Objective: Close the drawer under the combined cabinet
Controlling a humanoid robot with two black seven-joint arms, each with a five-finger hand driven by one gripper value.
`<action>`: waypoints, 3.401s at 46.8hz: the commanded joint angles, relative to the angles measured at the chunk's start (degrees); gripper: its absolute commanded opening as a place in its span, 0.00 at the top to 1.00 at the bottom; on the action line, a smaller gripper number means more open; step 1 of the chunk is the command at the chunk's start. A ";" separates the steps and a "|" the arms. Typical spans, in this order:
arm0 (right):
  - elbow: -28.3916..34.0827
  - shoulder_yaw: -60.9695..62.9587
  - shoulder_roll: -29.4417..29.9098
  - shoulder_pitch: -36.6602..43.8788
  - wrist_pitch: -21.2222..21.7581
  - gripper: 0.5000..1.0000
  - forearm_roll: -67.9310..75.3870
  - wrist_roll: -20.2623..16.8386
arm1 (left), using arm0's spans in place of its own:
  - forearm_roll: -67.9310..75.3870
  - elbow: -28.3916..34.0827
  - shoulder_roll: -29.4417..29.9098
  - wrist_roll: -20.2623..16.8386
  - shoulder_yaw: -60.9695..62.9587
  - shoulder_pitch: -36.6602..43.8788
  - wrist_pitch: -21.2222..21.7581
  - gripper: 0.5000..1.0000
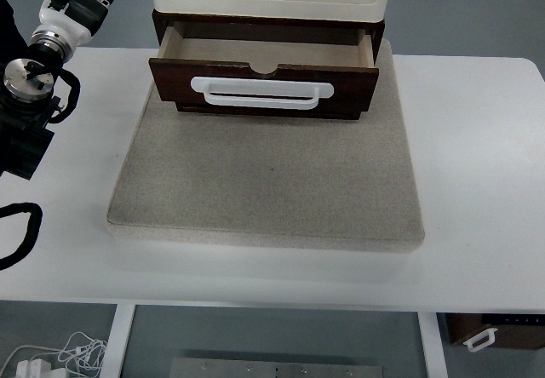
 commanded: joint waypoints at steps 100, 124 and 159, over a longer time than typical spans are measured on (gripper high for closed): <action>-0.01 0.00 0.00 0.00 0.00 0.10 0.00 0.00 | 7.73 -19.32 16.54 -1.32 1.49 -10.01 -2.90 0.00; -0.01 -0.08 0.00 0.00 0.00 0.10 0.00 0.00 | 17.93 -43.84 21.55 -3.17 0.44 -9.75 -2.99 0.00; -0.01 0.00 0.00 0.00 0.00 0.10 0.00 0.00 | 25.23 -63.62 20.23 1.31 16.86 -14.75 -2.81 0.02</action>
